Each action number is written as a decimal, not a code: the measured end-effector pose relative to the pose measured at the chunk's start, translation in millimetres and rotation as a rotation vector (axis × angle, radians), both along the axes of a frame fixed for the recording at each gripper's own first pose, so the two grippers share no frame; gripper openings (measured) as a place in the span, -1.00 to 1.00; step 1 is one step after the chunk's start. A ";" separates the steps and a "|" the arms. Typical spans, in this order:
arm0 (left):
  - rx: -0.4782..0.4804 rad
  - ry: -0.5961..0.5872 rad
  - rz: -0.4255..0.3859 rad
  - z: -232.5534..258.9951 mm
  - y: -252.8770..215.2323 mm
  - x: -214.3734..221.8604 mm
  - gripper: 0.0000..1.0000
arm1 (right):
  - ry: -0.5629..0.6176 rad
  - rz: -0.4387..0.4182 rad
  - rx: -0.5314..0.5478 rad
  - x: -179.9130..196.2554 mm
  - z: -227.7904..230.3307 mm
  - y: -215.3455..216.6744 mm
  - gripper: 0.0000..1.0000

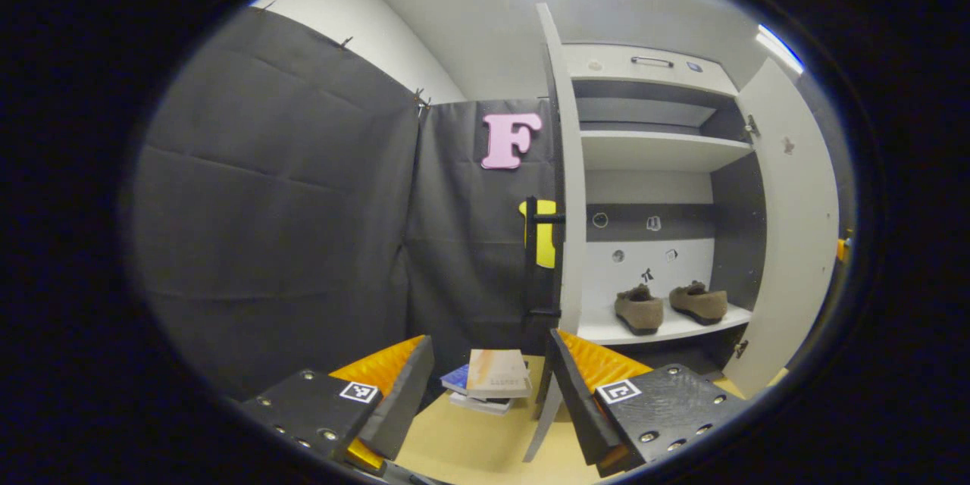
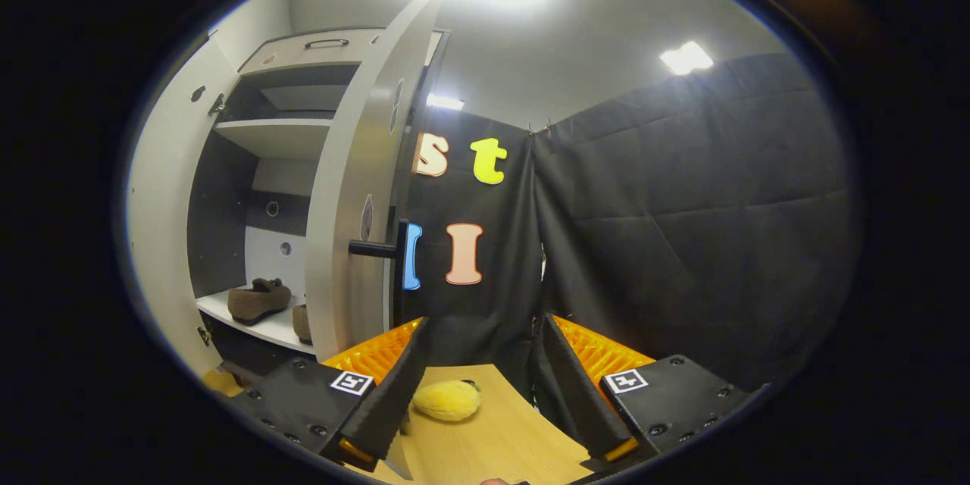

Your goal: Grab one shoe with the right hand and put it into the shoe cabinet, grab the other shoe with the left hand and put it into the shoe cabinet; then close the right door with the right hand and the left door with the left hand.

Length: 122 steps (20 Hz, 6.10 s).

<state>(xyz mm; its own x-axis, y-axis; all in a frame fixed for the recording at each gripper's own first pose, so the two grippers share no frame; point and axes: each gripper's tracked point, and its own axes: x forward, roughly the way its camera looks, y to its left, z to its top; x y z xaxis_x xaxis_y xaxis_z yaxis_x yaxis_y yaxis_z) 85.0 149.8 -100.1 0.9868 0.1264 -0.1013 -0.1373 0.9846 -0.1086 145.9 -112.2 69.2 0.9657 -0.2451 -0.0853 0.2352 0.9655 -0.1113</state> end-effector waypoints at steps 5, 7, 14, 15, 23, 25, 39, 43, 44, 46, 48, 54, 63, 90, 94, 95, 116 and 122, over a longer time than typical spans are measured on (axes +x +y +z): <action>-0.012 -0.010 -0.010 -3.6 18.7 9.3 0.75 | 0.000 -0.011 0.001 -2.5 3.6 12.1 0.90; -0.014 -0.012 -0.007 -5.7 28.0 14.7 0.75 | 0.000 -0.001 0.004 -3.9 3.9 22.7 0.90; -0.034 -0.013 -0.003 -15.6 53.5 32.4 0.75 | 0.000 0.026 0.011 -6.9 4.8 59.2 0.83; -0.037 -0.011 -0.004 -17.6 56.8 34.8 0.75 | -0.002 0.040 0.016 -6.4 4.9 68.1 0.89; -0.054 -0.002 -0.028 -24.3 74.1 57.8 0.75 | -0.011 0.183 0.068 16.2 0.1 148.6 0.83; -0.048 -0.010 -0.031 -21.3 75.4 62.5 0.75 | -0.021 0.222 0.071 26.3 0.5 169.0 0.84; -0.058 -0.039 -0.063 -1.4 65.4 77.6 0.82 | -0.012 0.275 0.123 37.7 -11.8 173.8 0.90; -0.082 -0.071 -0.090 10.4 44.2 84.8 0.82 | 0.019 0.232 0.111 22.5 -23.8 137.6 0.90; -0.085 -0.075 -0.092 12.6 37.4 82.7 0.82 | 0.027 0.222 0.109 18.6 -26.3 128.1 0.83; -0.057 -0.073 -0.070 12.4 39.6 81.6 0.82 | 0.035 0.206 0.109 13.4 -28.9 112.5 0.90; -0.064 -0.064 -0.053 12.8 37.3 79.4 0.82 | 0.041 0.200 0.110 10.6 -31.1 101.7 0.90; -0.028 -0.045 0.003 14.0 34.2 73.2 0.82 | 0.055 0.227 0.089 7.7 -37.5 91.1 0.91; 0.040 -0.046 -0.025 25.8 -0.6 66.2 0.82 | 0.067 0.278 0.087 11.7 -45.1 82.3 0.91; 0.057 -0.095 -0.271 45.9 -200.4 122.3 0.82 | 0.079 0.201 0.151 -22.7 -57.5 6.8 0.84; 0.033 -0.096 -0.286 43.8 -196.7 118.0 0.82 | 0.074 0.215 0.154 -24.0 -55.9 10.4 0.90; 0.027 -0.096 -0.280 43.3 -193.2 116.7 0.82 | 0.067 0.228 0.156 -23.4 -53.8 13.0 0.91; 0.064 -0.077 -0.127 39.4 -46.5 -68.7 0.82 | -0.020 0.314 0.101 -109.5 -6.7 57.7 0.83; 0.074 -0.051 -0.106 25.7 -20.3 -106.8 0.74 | -0.045 0.320 0.097 -134.7 4.0 64.8 0.90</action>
